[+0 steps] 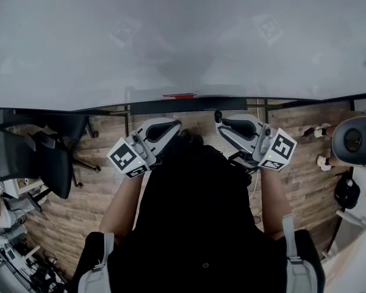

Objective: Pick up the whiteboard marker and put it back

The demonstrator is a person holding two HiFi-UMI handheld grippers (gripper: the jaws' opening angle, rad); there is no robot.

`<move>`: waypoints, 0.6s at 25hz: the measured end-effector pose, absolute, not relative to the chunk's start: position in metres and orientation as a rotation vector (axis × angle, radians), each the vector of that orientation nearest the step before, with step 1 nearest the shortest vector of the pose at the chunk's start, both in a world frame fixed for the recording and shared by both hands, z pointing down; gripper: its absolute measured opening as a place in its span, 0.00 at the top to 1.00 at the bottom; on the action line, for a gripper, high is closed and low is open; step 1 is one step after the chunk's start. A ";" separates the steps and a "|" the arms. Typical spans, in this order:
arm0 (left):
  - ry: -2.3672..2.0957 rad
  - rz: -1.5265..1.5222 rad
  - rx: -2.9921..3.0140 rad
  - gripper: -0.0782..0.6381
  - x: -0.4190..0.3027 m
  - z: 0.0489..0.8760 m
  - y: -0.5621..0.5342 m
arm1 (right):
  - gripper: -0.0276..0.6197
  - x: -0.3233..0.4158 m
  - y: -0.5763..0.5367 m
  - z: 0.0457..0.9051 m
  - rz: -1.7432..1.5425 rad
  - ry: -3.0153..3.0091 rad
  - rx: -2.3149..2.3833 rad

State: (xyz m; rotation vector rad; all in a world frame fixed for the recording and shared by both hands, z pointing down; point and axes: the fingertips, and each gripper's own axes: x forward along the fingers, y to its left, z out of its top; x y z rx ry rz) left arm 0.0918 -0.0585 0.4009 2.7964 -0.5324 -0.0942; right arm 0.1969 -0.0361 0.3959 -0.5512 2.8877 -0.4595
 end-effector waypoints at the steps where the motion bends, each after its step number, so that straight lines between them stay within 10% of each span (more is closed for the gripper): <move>1: -0.526 -0.092 2.798 0.87 0.093 0.401 -0.059 | 0.85 0.199 -0.037 0.396 -0.455 2.888 -0.562; 15: -0.518 -0.081 2.818 0.87 0.105 0.395 -0.067 | 0.85 0.219 -0.052 0.386 -0.261 3.036 -0.673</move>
